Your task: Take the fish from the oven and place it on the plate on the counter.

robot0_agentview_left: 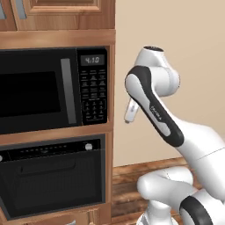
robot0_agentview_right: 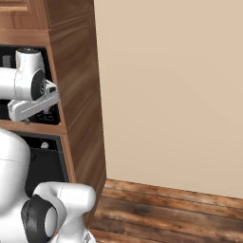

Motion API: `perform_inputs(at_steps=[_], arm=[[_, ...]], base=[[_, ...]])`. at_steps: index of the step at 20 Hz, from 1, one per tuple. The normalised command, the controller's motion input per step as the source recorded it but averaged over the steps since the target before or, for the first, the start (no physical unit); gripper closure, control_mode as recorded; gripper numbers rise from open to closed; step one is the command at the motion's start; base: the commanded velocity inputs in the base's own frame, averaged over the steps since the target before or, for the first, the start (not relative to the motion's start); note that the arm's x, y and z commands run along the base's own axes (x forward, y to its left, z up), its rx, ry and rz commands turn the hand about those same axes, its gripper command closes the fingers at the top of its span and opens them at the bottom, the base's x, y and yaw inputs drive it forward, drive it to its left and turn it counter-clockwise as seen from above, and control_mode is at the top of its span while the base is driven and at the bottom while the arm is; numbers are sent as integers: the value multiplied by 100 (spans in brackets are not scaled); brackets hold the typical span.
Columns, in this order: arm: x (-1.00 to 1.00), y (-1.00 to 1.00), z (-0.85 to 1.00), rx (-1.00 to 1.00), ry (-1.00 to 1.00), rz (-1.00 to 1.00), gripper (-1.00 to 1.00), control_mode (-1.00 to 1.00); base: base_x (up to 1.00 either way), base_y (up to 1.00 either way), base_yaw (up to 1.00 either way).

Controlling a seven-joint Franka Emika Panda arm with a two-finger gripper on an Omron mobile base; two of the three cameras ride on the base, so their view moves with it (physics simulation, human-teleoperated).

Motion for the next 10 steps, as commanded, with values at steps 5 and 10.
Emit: perform_inputs(at_steps=[5, 10], arm=[[-37, 72, -1, -8, 0, 49, -100, -100], [-19, 85, -13, -6, 4, 27, -100, -100]], base=[[0, 0, 0], [0, 0, 0]])
